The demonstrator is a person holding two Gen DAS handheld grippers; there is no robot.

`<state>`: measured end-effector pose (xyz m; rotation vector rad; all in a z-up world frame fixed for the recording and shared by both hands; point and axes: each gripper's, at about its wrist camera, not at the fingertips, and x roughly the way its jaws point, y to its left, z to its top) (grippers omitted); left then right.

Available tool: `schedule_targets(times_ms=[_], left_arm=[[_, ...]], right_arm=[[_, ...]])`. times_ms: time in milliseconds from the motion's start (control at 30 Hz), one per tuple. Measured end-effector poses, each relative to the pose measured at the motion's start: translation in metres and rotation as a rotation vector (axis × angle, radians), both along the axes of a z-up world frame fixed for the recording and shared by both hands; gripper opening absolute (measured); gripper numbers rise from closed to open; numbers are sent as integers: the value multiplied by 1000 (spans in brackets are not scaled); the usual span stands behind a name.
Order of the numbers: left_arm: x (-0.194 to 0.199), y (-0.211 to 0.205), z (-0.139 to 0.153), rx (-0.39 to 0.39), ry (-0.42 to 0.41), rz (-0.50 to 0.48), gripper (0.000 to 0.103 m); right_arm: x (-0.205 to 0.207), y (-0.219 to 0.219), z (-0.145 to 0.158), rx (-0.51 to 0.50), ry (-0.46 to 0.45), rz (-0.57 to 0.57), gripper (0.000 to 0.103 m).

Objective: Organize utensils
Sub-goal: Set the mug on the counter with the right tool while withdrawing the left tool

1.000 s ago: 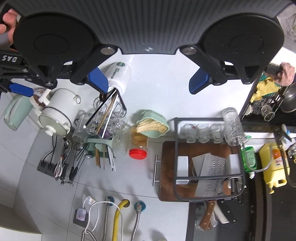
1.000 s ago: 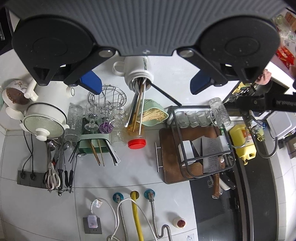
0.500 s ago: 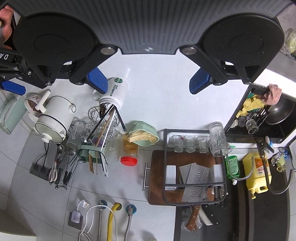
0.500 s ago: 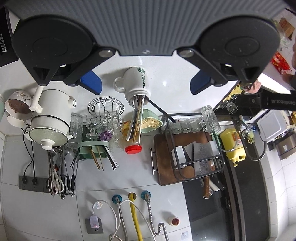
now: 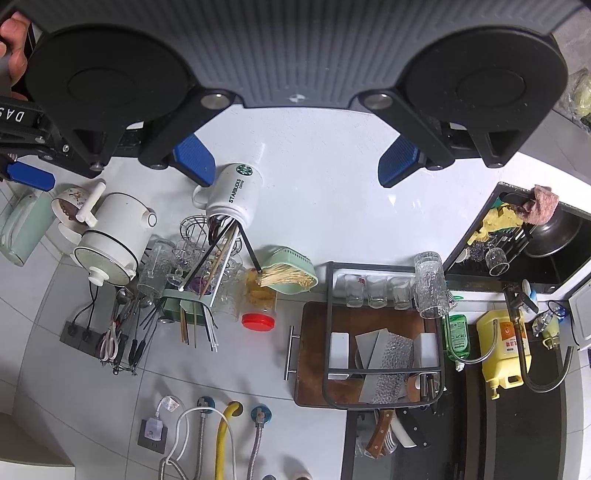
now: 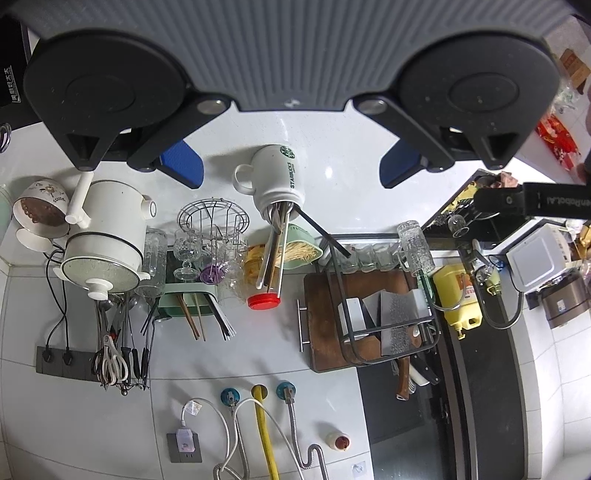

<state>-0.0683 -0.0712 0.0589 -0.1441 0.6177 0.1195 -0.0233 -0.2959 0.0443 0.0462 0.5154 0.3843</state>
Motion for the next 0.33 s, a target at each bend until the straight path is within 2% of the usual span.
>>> schedule_targets(times_ms=[333], left_arm=[[-7,-8,1,8,-11,0,97]], right_arm=[[-5,-8,-1,-3,4,1,103]])
